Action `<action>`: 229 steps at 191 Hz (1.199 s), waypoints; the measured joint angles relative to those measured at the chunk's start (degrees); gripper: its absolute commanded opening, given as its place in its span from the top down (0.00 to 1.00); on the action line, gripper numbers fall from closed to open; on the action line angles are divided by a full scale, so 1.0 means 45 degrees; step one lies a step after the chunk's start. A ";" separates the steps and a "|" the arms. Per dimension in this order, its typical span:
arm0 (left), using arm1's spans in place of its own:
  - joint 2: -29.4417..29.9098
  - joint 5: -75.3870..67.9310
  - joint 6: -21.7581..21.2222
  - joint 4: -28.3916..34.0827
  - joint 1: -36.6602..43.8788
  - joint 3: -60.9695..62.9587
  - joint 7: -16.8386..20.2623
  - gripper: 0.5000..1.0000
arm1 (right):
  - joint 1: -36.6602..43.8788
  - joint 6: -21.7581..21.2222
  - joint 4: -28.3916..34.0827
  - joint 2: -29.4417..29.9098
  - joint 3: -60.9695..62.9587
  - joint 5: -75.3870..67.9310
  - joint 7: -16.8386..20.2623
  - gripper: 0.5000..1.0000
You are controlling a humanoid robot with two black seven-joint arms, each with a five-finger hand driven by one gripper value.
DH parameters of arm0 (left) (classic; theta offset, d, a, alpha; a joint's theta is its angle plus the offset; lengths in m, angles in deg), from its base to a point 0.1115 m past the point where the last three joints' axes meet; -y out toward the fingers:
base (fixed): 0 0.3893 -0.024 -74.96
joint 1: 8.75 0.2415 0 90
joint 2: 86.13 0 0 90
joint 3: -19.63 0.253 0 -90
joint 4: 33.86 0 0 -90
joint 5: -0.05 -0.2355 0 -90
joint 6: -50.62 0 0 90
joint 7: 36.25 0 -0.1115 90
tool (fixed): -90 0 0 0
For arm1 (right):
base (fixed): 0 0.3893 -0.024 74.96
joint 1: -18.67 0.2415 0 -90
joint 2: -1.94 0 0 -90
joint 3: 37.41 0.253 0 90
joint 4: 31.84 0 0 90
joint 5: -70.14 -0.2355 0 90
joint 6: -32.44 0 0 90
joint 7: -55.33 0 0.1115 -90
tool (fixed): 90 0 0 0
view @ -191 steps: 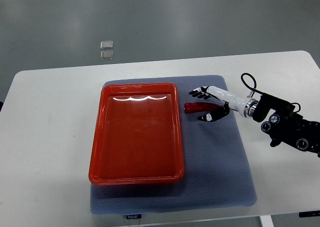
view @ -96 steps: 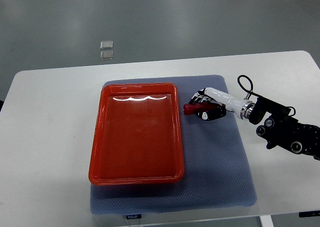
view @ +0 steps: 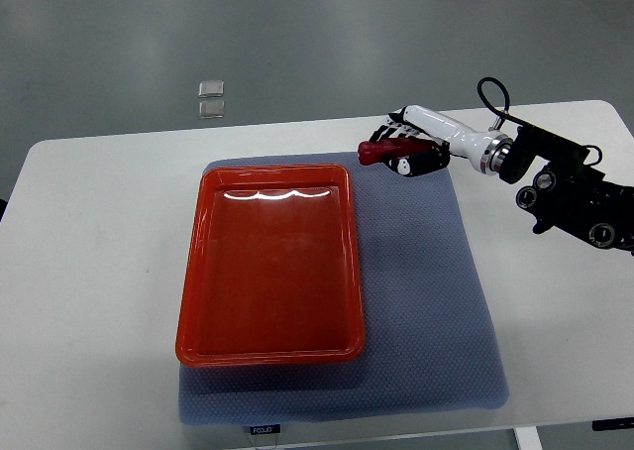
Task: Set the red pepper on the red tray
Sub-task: 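Lift the pepper with the right hand and carry it over the tray, then lower the pepper into the tray and open the right hand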
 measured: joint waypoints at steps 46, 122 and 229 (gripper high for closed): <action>0.0000 0.0000 0.0000 -0.0081 0.0007 0.0006 0.0000 0.00 | 0.0502 -0.0158 -0.0099 0.1925 -0.0492 0.0106 0.0060 1.00; 0.0000 0.0000 0.0000 -0.0081 0.0004 -0.0010 0.0000 0.00 | 0.0598 0.0005 -0.2661 0.4825 -0.1535 0.0509 0.0065 1.00; 0.0000 0.0000 -0.0001 0.0075 0.0122 -0.0019 -0.0001 0.00 | 0.0009 0.0460 -0.3226 0.4846 -0.2261 0.0624 -0.0062 0.81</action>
